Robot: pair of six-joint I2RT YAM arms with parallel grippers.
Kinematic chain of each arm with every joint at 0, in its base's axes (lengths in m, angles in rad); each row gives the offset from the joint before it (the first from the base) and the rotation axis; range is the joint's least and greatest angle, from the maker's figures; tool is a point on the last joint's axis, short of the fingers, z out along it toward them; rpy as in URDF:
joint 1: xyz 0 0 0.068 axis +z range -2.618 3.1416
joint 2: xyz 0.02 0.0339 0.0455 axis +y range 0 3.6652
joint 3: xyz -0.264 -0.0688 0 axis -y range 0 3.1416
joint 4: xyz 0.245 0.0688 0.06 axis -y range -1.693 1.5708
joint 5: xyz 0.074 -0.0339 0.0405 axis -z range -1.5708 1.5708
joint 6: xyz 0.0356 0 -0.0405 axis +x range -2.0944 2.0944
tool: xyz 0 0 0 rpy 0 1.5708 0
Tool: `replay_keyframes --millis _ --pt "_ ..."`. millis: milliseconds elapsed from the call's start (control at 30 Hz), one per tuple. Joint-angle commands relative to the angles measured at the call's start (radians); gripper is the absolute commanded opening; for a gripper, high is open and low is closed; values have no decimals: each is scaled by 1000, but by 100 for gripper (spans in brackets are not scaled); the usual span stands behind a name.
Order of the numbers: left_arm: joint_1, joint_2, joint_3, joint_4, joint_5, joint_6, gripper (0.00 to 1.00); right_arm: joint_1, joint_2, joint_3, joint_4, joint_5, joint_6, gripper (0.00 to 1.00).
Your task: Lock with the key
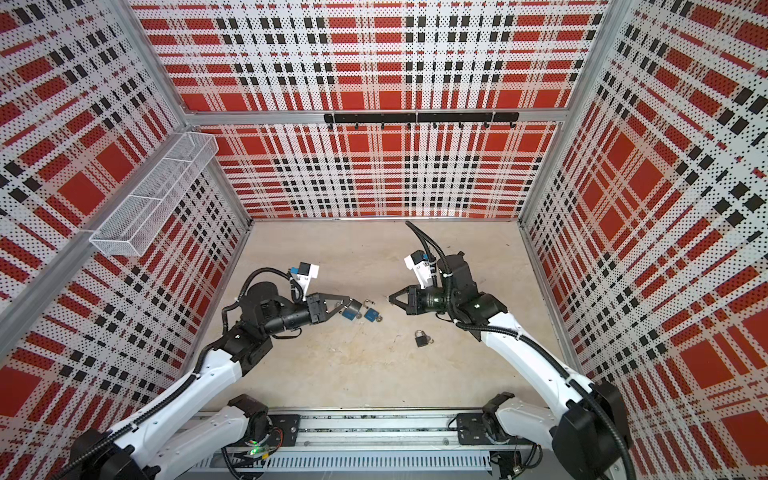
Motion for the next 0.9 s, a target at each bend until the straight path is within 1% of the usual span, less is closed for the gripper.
replay_keyframes --millis 0,233,400,567,767,867 --pt "-67 22 -17 -79 -92 81 0 -4 -110 -66 -82 126 8 0" --pt "-207 151 16 -81 -175 124 0 -3 -328 -318 -3 186 193 0" --pt "-282 291 54 -78 -193 159 0 1 -460 -423 4 206 261 0" --pt "-330 414 96 -47 -214 172 0 21 -460 -436 -37 232 248 0" --pt "-381 593 185 -23 -220 178 0 51 -403 -458 7 280 245 0" --pt "-389 669 217 -19 -227 179 0 60 -366 -475 39 295 248 0"
